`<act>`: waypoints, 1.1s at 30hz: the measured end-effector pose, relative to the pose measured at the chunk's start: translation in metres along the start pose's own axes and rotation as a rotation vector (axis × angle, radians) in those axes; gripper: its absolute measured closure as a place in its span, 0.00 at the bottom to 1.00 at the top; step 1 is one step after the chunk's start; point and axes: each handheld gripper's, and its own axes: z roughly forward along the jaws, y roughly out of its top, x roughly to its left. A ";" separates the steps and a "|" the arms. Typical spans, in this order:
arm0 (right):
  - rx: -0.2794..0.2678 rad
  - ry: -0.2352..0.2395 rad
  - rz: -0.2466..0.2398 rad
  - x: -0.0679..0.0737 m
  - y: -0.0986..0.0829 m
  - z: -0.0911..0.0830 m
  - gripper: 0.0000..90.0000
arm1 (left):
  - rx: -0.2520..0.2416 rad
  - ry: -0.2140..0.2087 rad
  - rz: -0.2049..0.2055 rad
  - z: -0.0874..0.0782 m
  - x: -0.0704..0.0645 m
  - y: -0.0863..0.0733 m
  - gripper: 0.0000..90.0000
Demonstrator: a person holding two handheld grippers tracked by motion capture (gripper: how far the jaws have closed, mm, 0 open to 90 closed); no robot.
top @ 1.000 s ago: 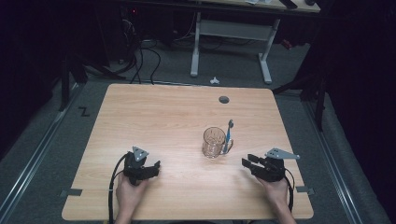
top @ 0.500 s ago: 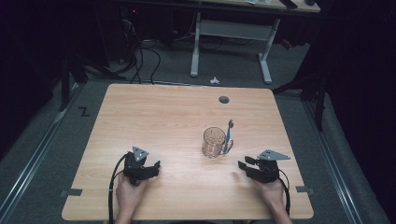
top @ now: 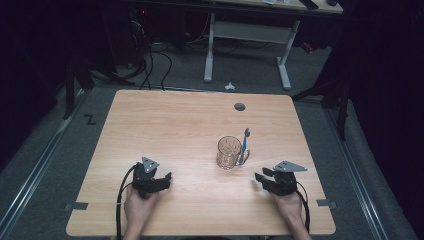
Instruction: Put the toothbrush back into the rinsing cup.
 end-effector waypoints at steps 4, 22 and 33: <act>0.013 -0.029 -0.017 0.001 -0.001 0.002 0.63 | 0.000 0.000 0.000 0.000 0.000 0.000 0.25; 0.056 -0.090 -0.033 0.000 0.001 0.009 0.55 | 0.000 0.000 0.000 0.000 0.000 0.000 0.25; 0.061 -0.107 -0.015 0.001 0.001 0.010 0.46 | 0.001 0.003 -0.002 0.000 0.000 0.000 0.25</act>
